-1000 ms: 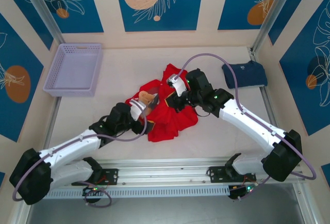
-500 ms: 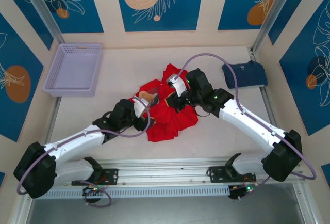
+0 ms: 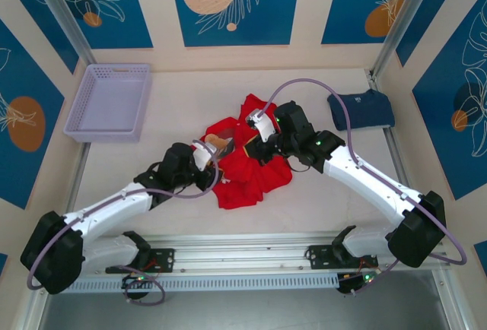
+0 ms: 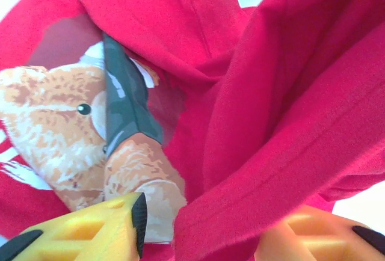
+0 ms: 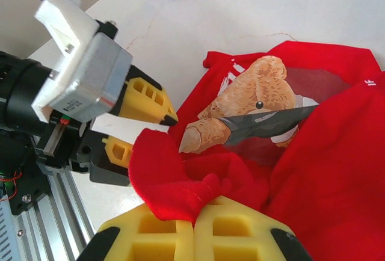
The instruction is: Fold the inside-out t-shirt
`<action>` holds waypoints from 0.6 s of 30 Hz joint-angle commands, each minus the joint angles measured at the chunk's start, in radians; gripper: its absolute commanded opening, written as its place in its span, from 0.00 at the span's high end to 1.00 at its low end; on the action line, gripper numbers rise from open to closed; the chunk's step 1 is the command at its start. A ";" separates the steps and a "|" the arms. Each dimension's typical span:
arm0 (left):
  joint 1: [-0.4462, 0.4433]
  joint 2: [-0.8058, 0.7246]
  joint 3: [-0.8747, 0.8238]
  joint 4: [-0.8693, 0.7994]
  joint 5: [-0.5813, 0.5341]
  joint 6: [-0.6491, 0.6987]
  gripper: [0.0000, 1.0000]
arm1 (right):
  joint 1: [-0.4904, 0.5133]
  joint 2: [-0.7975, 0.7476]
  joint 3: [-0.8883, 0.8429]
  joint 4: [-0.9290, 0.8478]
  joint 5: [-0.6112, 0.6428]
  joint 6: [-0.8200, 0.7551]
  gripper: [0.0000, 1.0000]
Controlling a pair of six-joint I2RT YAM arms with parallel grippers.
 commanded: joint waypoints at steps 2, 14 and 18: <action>0.009 0.027 0.040 -0.013 0.080 0.037 0.55 | -0.006 0.004 0.023 0.002 -0.027 0.007 1.00; 0.009 0.014 0.045 0.005 0.109 0.028 0.91 | -0.012 0.014 0.033 -0.005 0.004 0.020 1.00; 0.009 -0.054 0.035 -0.005 0.121 -0.020 1.00 | -0.036 0.004 0.061 -0.034 0.129 0.107 1.00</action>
